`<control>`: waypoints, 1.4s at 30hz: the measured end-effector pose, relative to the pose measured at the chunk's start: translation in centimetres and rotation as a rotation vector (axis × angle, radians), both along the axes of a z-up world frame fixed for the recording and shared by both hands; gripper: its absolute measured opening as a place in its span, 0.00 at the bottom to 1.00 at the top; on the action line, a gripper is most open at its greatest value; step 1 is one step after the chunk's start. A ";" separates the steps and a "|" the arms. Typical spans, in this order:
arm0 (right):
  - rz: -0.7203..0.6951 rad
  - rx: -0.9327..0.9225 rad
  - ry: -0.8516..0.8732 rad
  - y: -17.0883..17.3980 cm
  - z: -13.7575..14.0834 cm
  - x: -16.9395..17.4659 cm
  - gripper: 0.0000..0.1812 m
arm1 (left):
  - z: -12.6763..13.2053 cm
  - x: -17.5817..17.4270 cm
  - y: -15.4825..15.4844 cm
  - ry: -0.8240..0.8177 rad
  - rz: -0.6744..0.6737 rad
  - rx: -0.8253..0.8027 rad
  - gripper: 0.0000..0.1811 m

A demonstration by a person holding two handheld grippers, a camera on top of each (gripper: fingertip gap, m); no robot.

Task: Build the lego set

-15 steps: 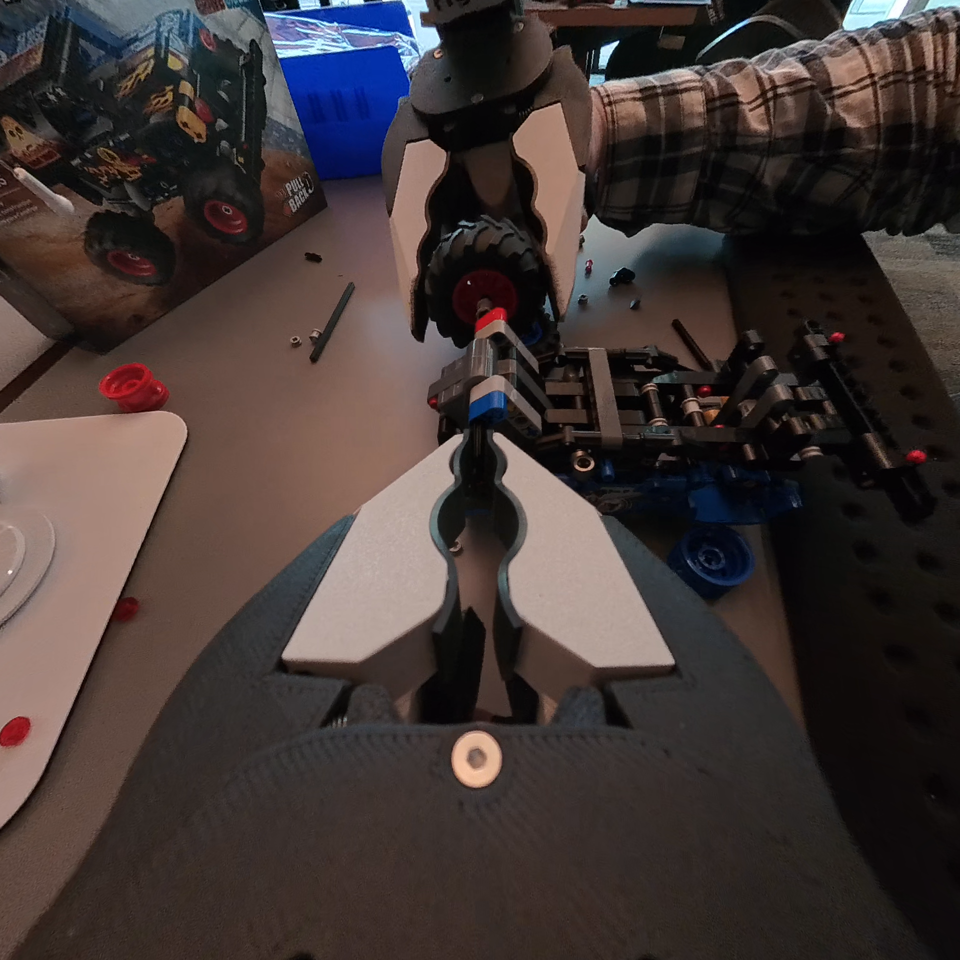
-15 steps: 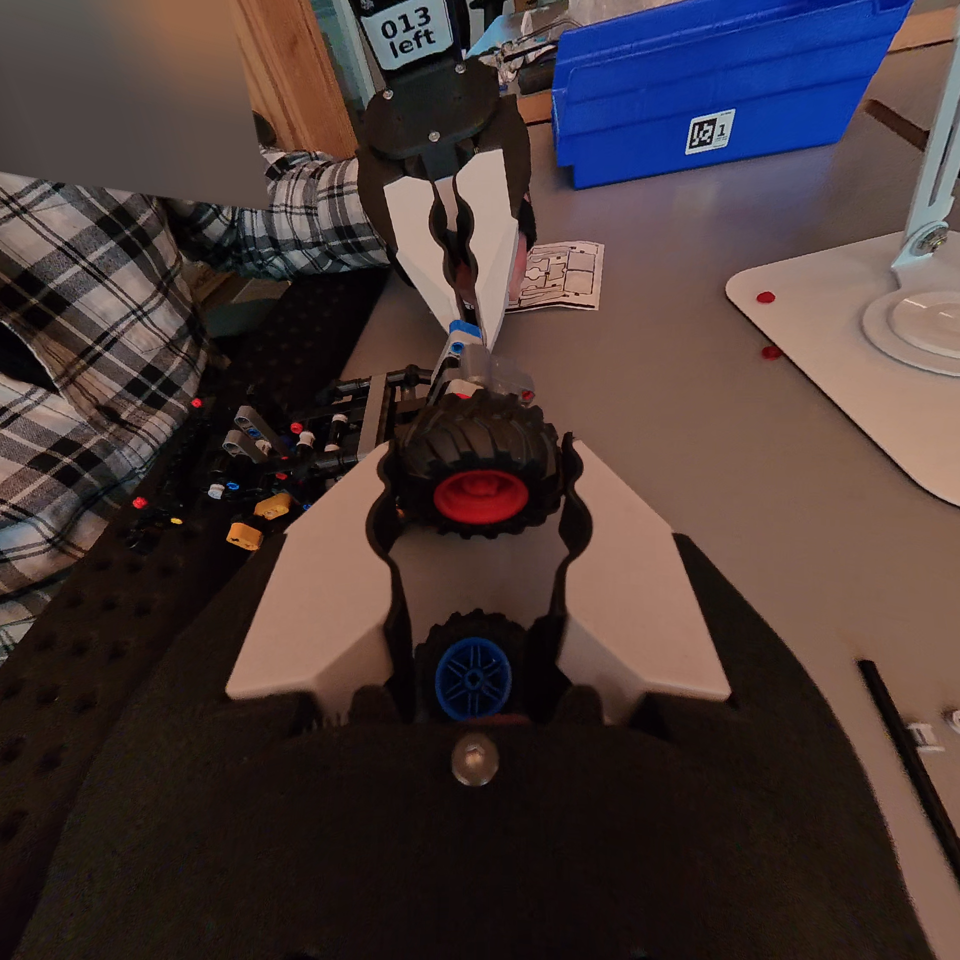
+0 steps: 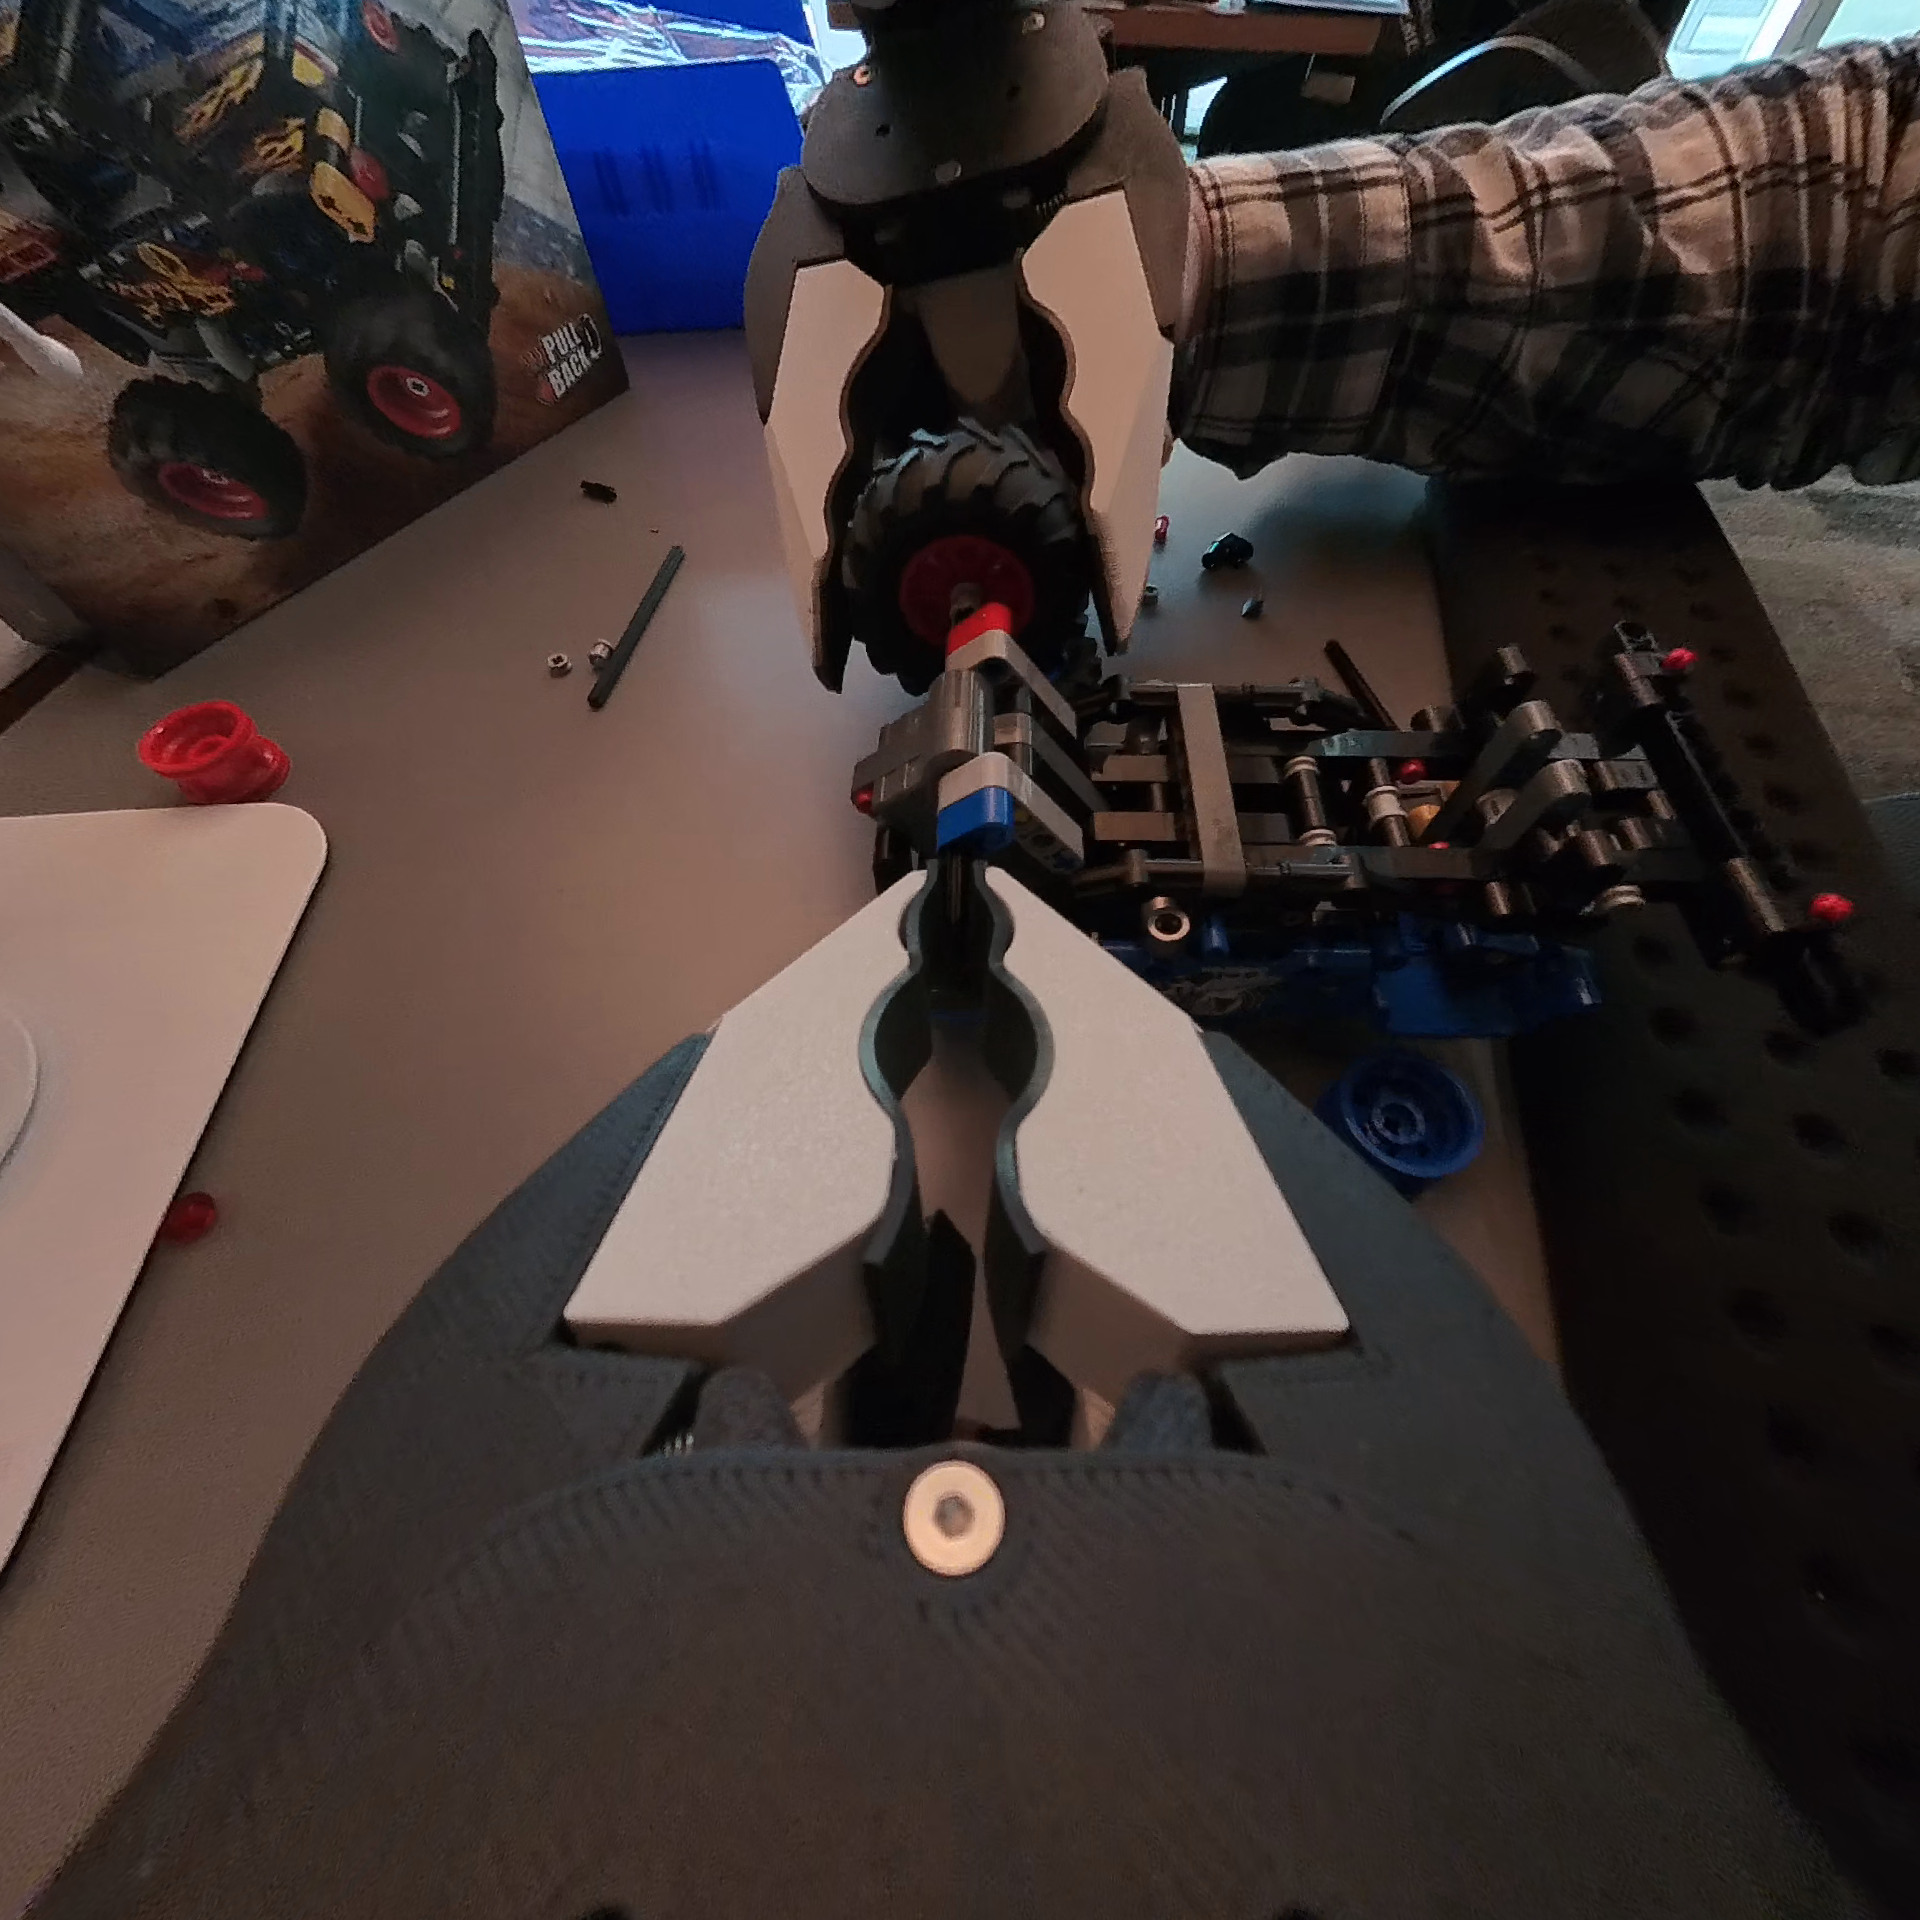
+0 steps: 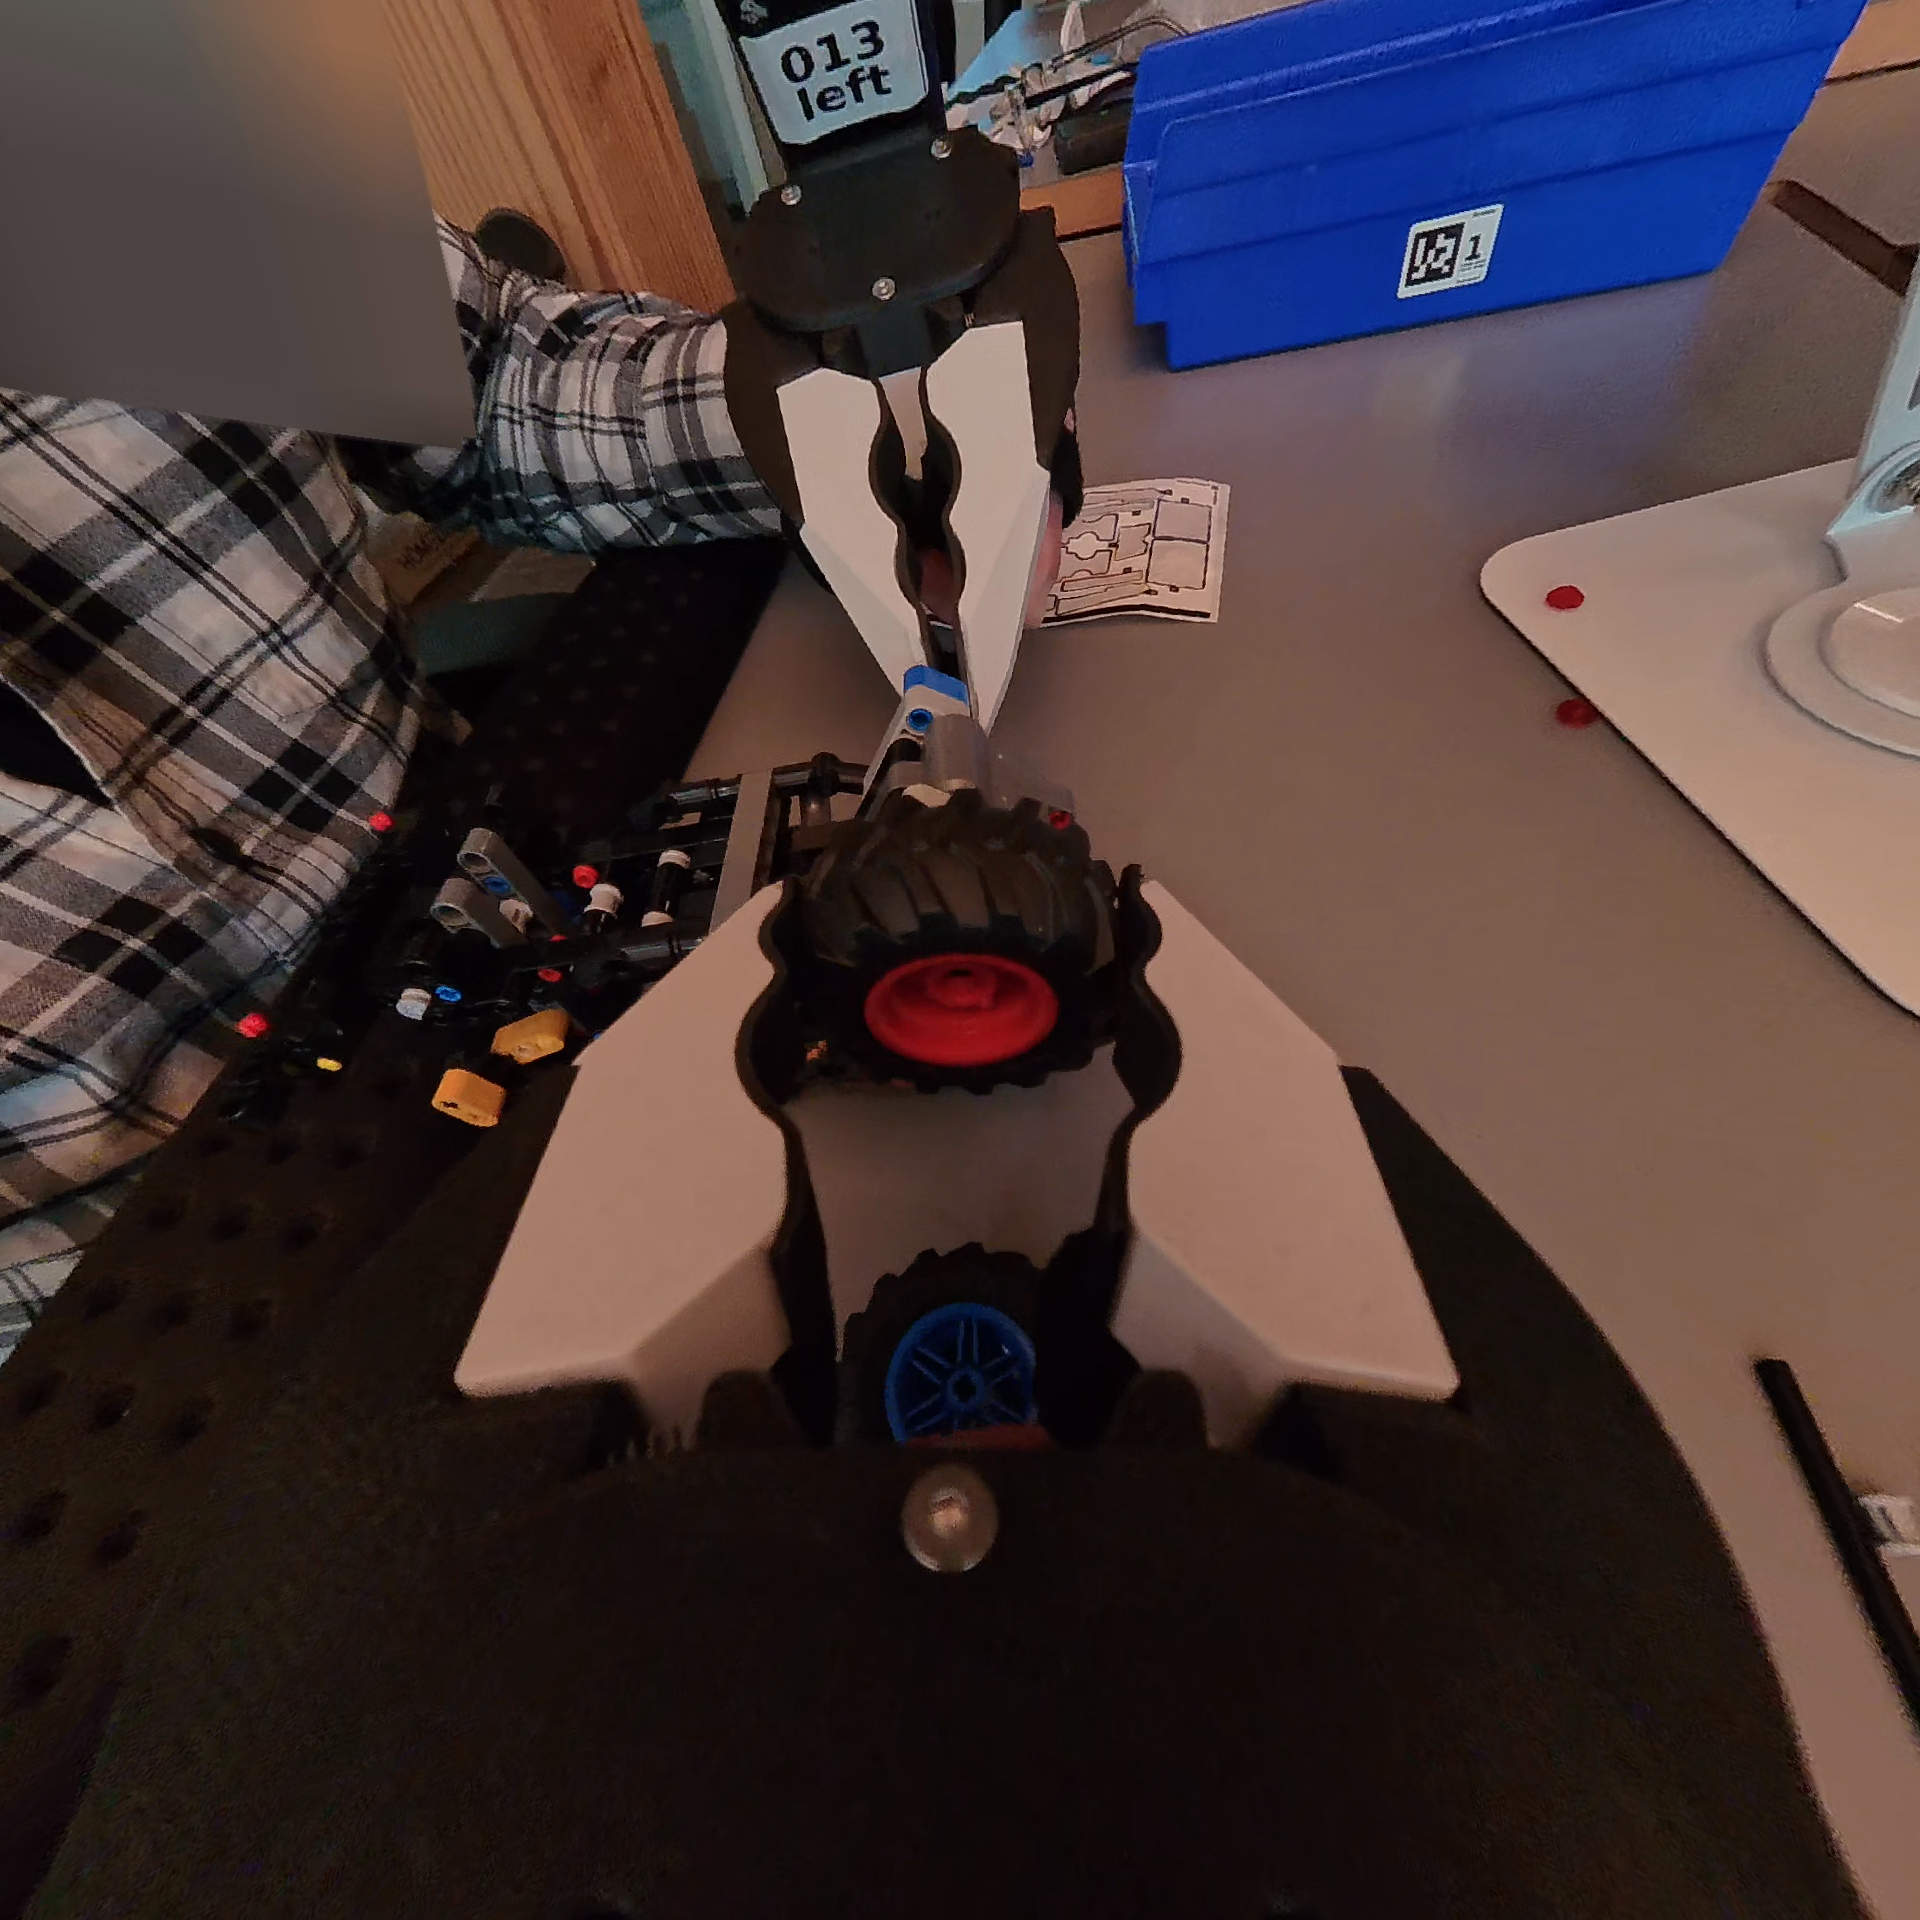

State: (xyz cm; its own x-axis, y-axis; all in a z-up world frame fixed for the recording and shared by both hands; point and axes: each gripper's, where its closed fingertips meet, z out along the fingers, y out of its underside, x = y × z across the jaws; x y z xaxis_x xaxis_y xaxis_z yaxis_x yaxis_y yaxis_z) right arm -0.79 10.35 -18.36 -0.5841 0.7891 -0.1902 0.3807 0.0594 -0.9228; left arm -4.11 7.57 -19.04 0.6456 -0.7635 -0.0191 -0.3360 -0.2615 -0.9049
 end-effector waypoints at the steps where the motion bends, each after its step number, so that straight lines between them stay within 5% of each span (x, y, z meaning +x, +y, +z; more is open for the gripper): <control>1: -0.009 0.017 0.004 0.1 -0.1 0.0 0.33 | 0.0 0.0 0.0 0.010 -0.001 0.003 0.01; 6: -0.019 0.072 -0.011 -0.5 -0.4 -0.5 0.34 | -0.1 0.4 -0.1 0.052 -0.017 0.013 0.07; 18: -0.147 0.432 0.005 -1.8 0.9 -0.7 0.35 | -1.3 -0.6 -0.1 0.095 -0.047 0.015 0.02; 28: -0.202 0.546 -0.025 -2.0 1.1 -0.9 0.34 | -2.0 -0.3 0.0 0.112 -0.071 0.018 0.02; 42: -0.149 0.256 -0.006 -0.6 -0.2 0.9 0.35 | 0.0 0.4 -0.7 0.051 -0.069 0.058 0.01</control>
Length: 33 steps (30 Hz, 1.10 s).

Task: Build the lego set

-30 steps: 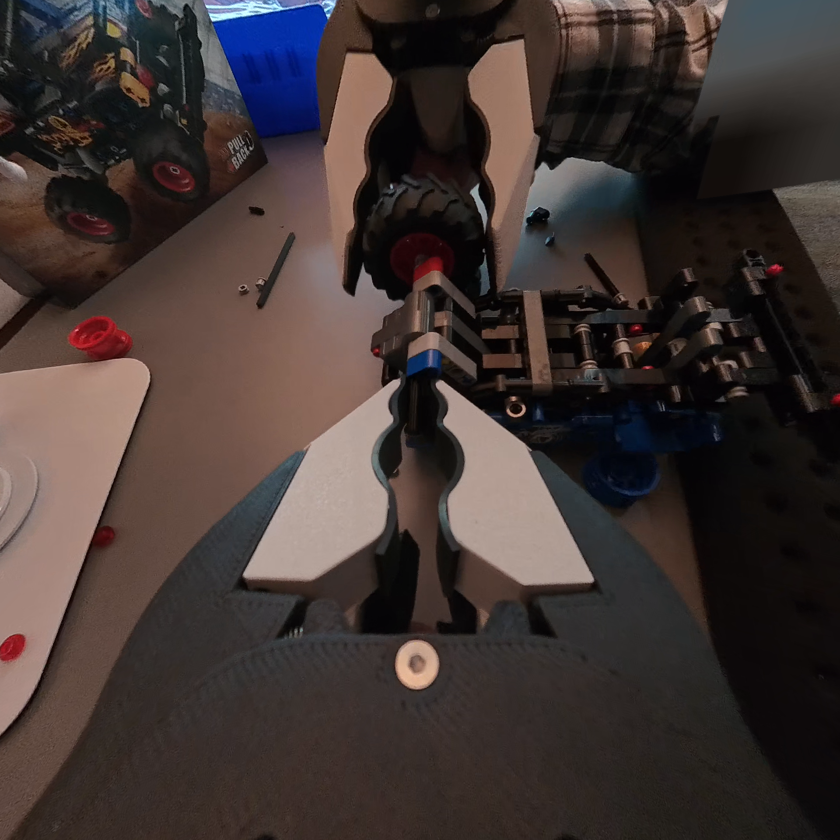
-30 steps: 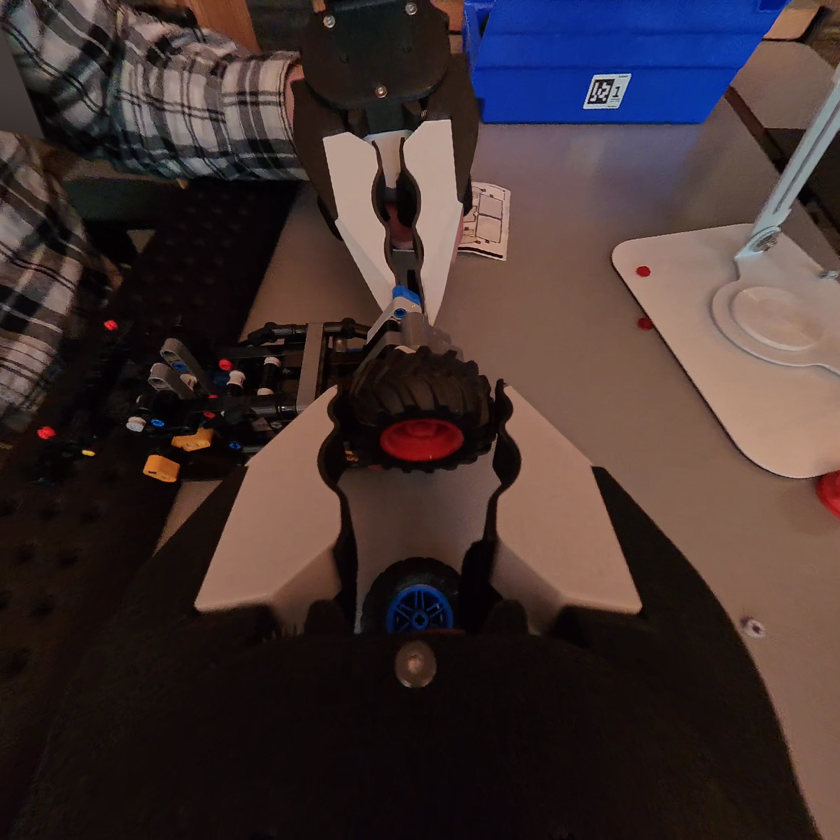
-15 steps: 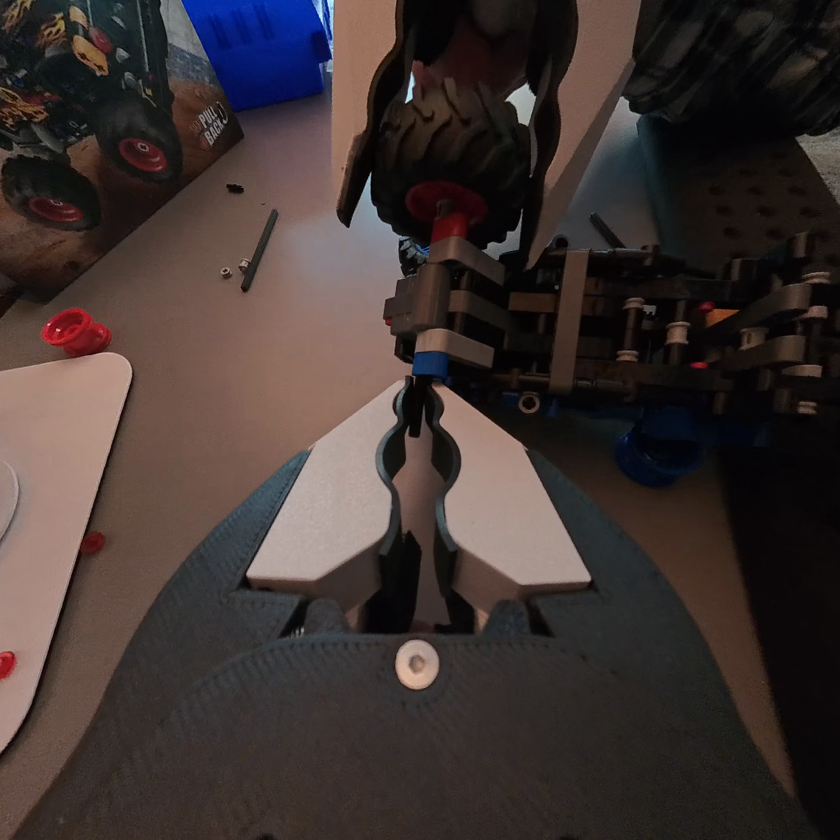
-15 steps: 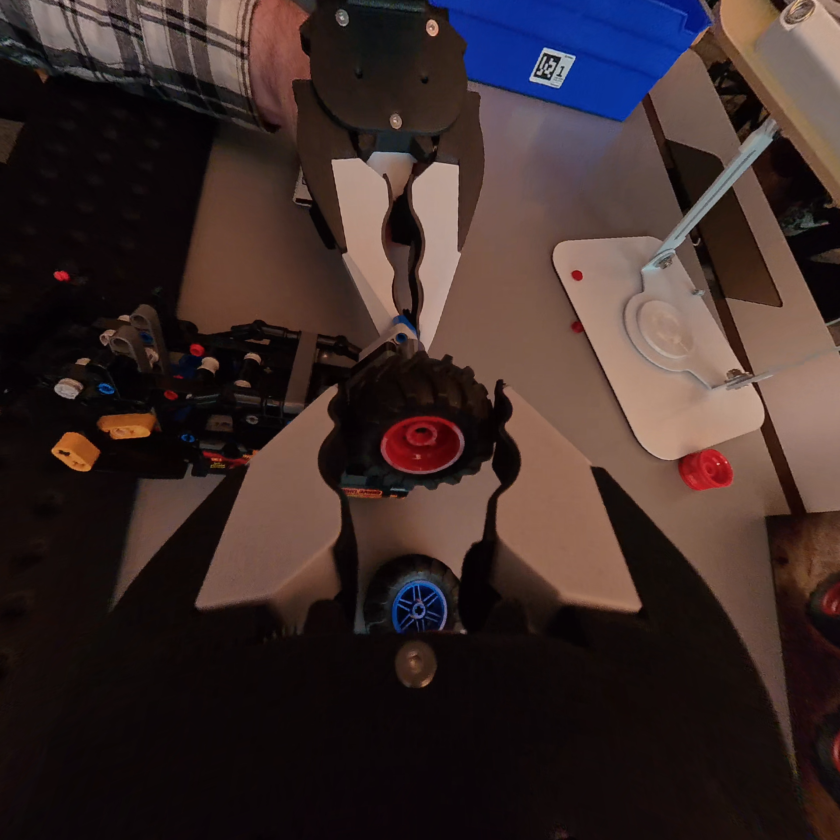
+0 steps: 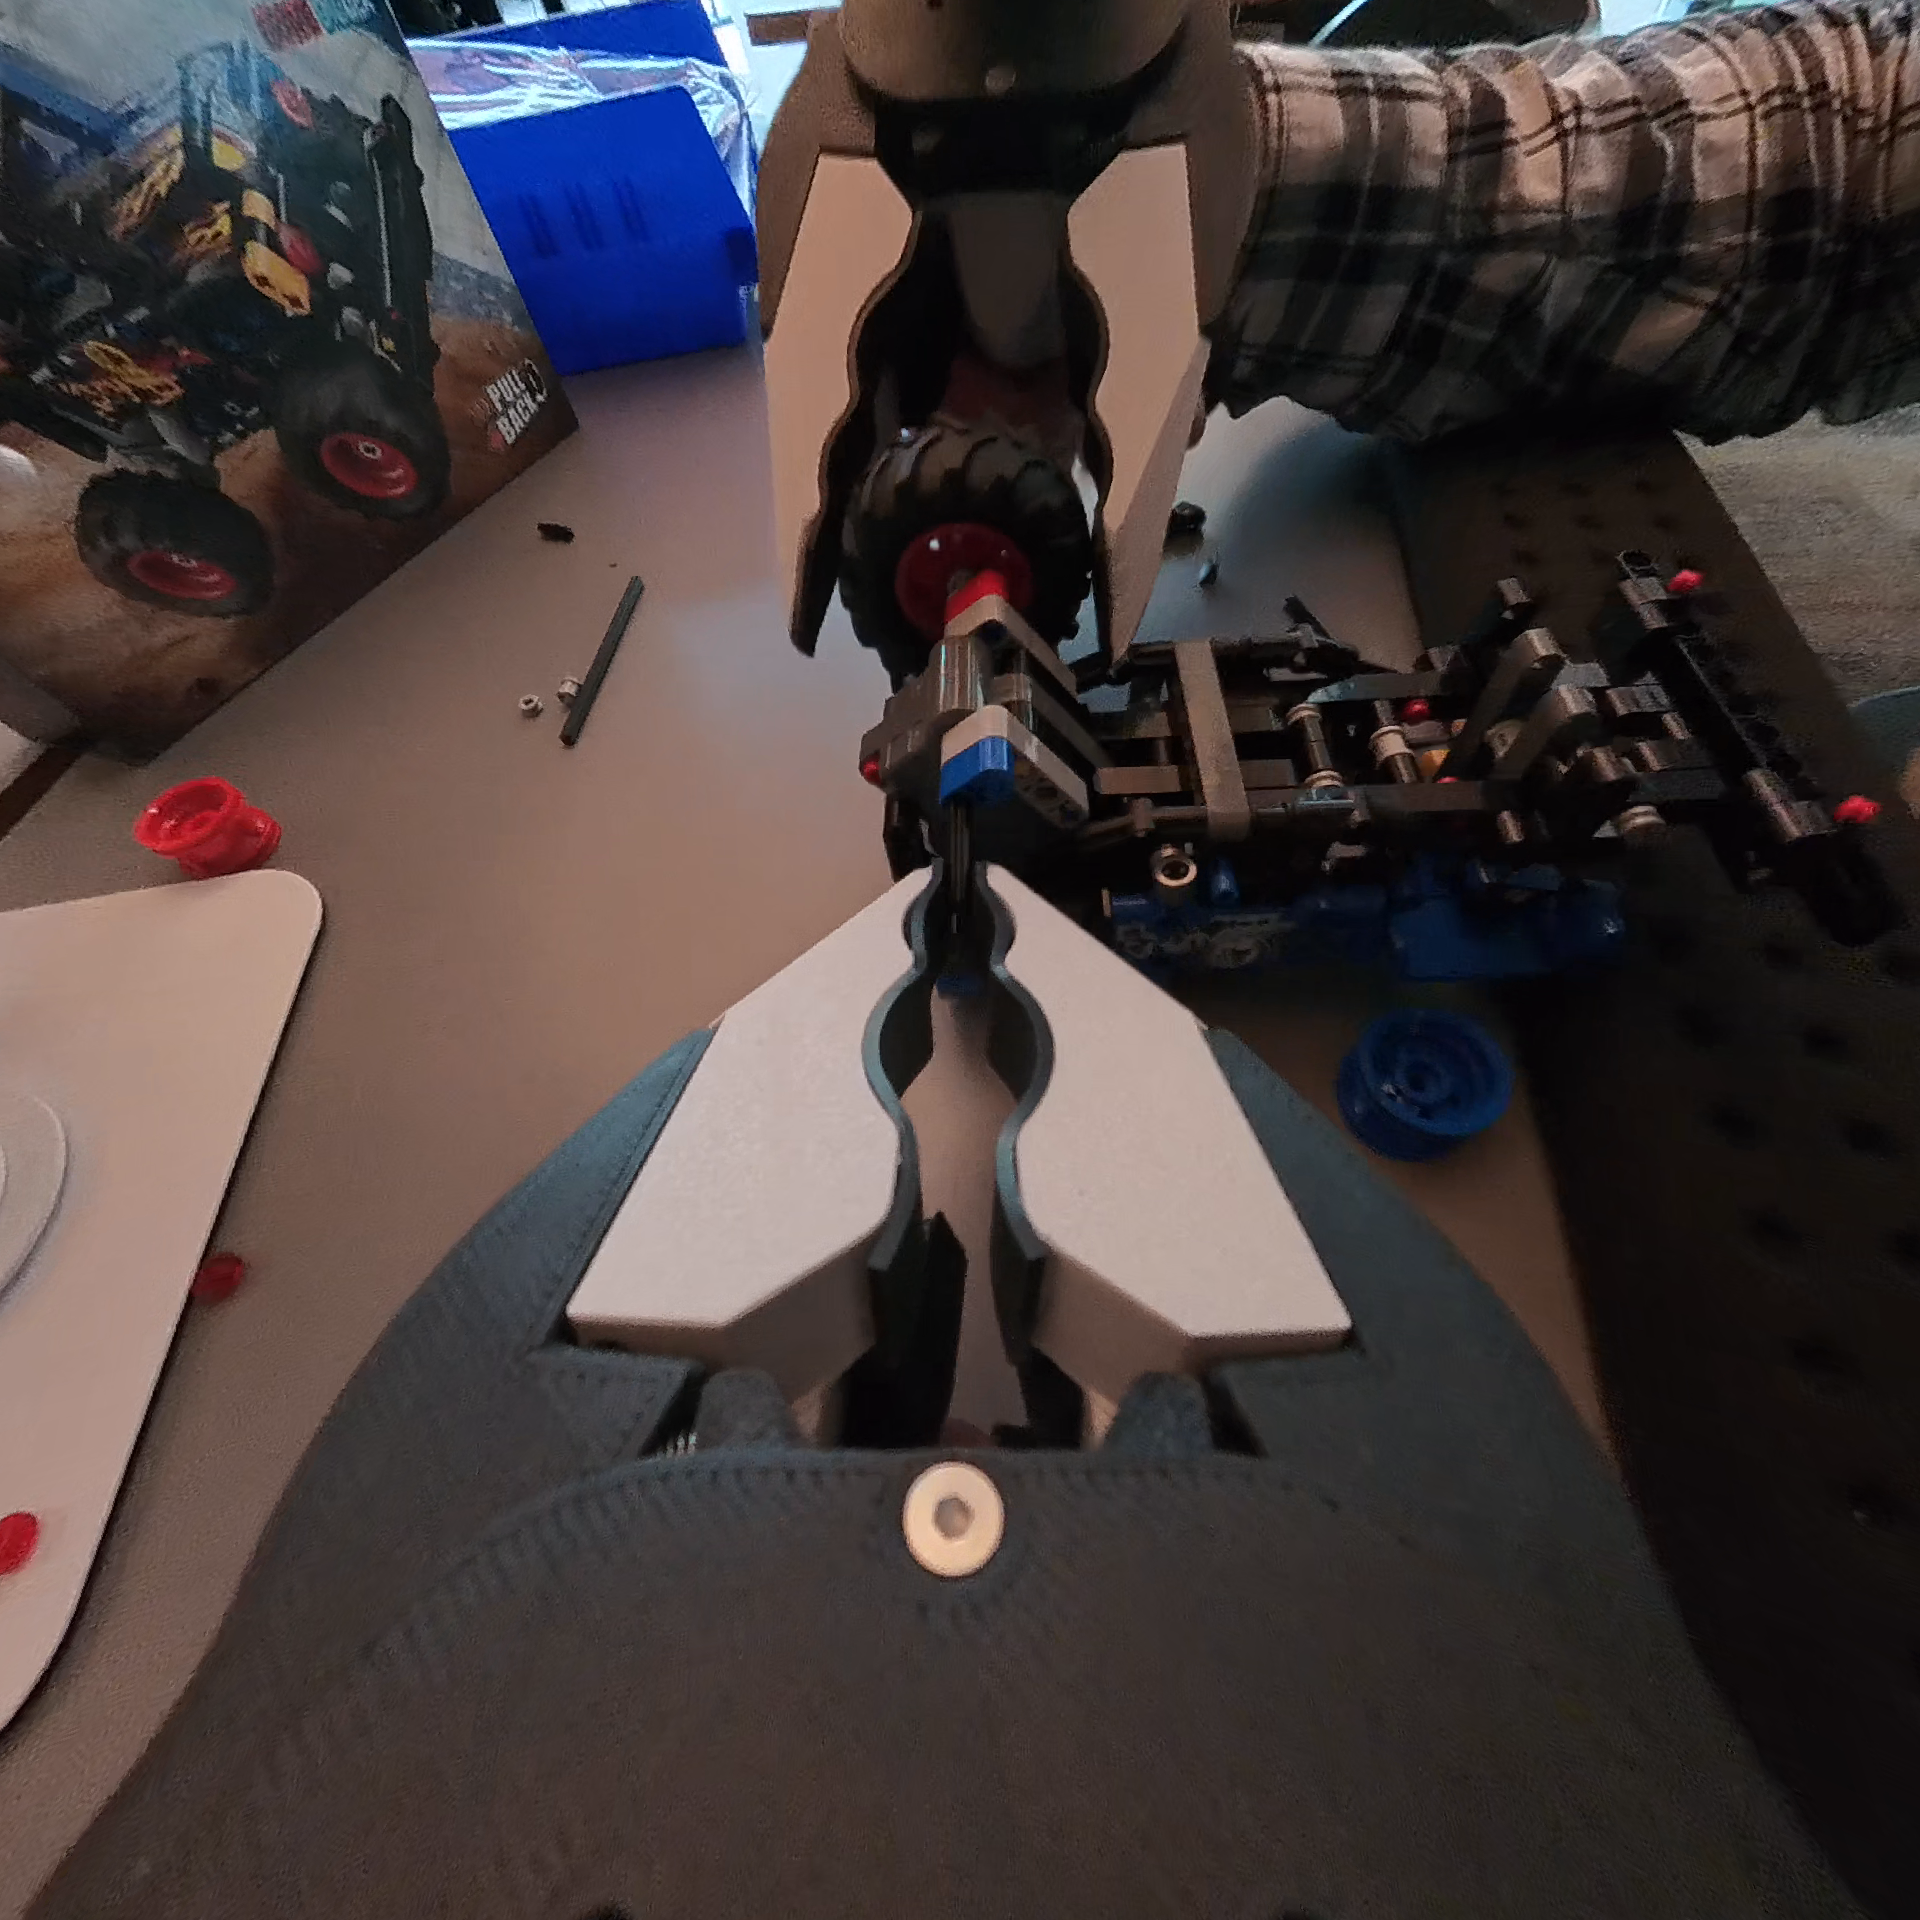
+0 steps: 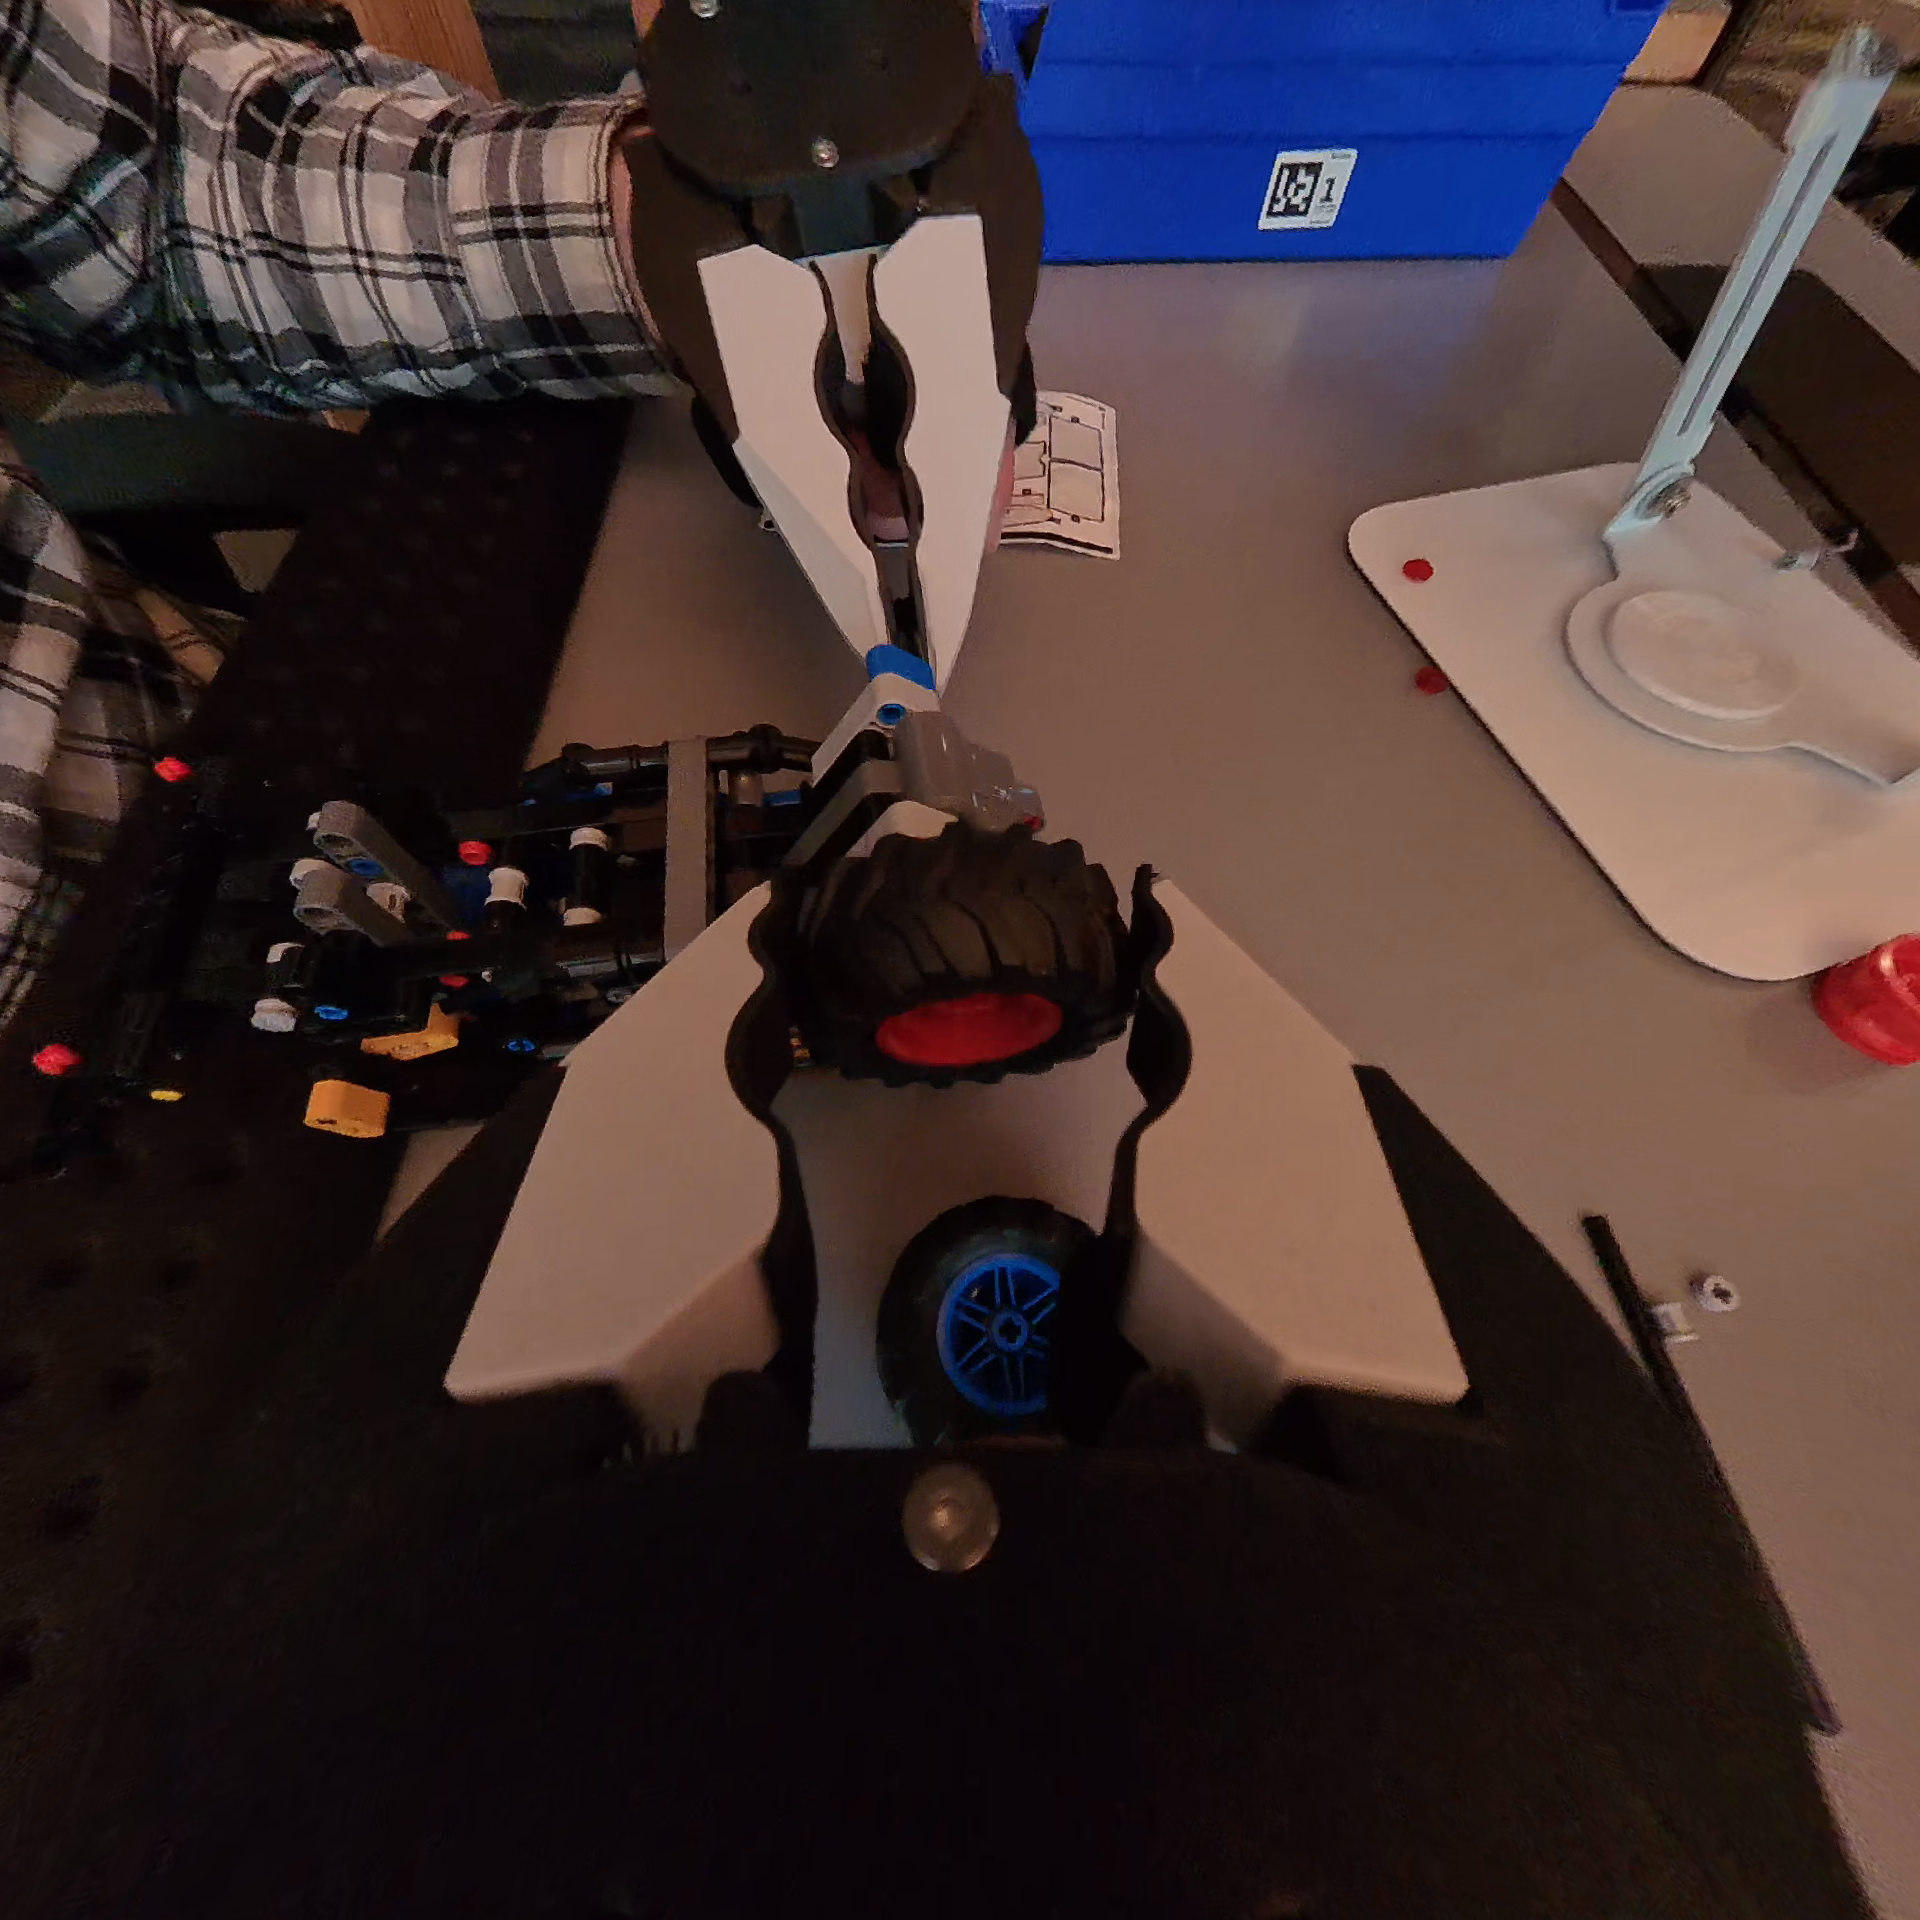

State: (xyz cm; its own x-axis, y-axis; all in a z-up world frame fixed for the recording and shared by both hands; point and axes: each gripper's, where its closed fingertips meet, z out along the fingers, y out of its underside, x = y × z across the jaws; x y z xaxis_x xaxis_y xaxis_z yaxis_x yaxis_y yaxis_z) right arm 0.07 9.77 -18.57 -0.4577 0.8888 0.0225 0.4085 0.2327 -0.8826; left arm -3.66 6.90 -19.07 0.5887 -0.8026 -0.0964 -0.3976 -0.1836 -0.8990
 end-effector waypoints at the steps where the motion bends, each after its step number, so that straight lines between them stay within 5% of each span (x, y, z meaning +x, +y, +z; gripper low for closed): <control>1: -0.003 -0.020 -0.005 0.1 -0.1 0.0 0.35 | 0.0 0.1 0.2 0.008 0.012 0.012 0.01; 24: 0.056 -0.172 0.008 -0.3 -0.5 0.5 0.31 | 0.4 2.1 0.0 0.039 0.031 0.012 0.01; 28: 0.048 -0.170 0.014 -0.2 -0.4 0.5 0.33 | 0.3 2.0 -0.2 0.043 0.019 0.007 0.01; 31: 0.022 -0.168 0.006 0.5 0.1 1.1 0.46 | 0.0 1.5 -0.3 0.068 0.020 -0.007 0.03; 33: 0.012 -0.186 -0.006 1.2 0.0 2.0 0.46 | -0.2 0.7 -0.7 0.072 0.018 -0.031 0.12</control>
